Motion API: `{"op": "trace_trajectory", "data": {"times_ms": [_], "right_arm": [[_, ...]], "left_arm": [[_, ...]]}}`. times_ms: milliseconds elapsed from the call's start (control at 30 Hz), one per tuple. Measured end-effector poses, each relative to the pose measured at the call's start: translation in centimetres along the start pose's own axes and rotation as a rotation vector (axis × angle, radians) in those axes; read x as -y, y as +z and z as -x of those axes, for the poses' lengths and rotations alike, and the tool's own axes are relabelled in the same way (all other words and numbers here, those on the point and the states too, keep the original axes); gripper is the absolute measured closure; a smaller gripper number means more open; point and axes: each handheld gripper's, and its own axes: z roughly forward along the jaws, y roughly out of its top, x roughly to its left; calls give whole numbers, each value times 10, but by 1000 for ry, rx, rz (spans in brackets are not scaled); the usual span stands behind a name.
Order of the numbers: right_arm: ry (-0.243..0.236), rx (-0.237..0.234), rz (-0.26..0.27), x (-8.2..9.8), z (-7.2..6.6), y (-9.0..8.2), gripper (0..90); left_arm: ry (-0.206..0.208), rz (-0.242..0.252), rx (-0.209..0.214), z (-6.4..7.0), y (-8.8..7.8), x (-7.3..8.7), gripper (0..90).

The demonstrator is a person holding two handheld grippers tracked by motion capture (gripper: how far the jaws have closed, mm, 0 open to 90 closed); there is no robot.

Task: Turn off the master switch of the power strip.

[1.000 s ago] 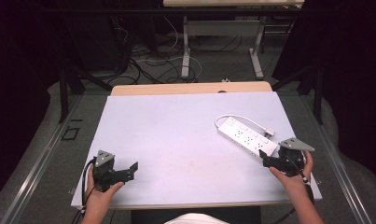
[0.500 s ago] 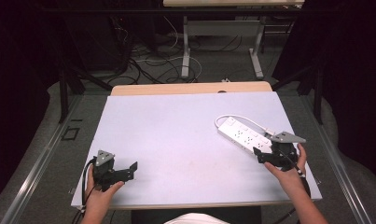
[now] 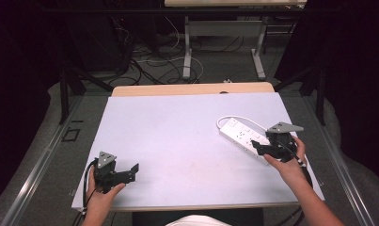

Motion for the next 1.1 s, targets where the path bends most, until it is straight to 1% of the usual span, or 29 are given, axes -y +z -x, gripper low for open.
{"op": "trace_trajectory", "data": {"times_ms": [67,133,267,367,400,433,500,533,667,733,800,900,967,1100], "right_arm": [[-4,-6,-2,-2,0,1,354],[-17,-25,6,-7,-1,4,364],[-29,-32,3,-14,-4,7,369],[-47,-60,2,-24,-7,12,371],[-47,-60,2,-24,-7,12,371],[-54,-75,-2,-29,-8,15,372],[-56,-76,-4,-31,-9,16,374],[-57,-83,-6,-33,-10,17,374],[-91,-76,-25,-40,-14,24,374],[-105,-65,-40,-43,-15,28,374],[-134,-49,-56,-47,-16,33,373],[-131,-39,-63,-48,-17,36,373],[-146,-43,-76,-50,-17,39,373],[-160,-38,-81,-55,-17,44,375]], "left_arm": [[-2,0,1,0,0,0,7],[2,-3,0,0,0,0,7],[-5,8,0,0,0,0,7],[-6,8,0,0,0,0,7],[-5,8,1,-1,0,0,7],[-5,5,2,-1,0,0,7],[-5,7,1,0,0,1,7],[-4,6,1,0,0,1,7],[-2,7,2,0,0,1,7],[-1,9,1,-1,0,1,7],[-3,8,4,-1,0,1,7],[-4,6,5,-1,0,1,7],[-4,8,6,-1,0,1,8],[-7,6,10,-1,1,1,8]]}}
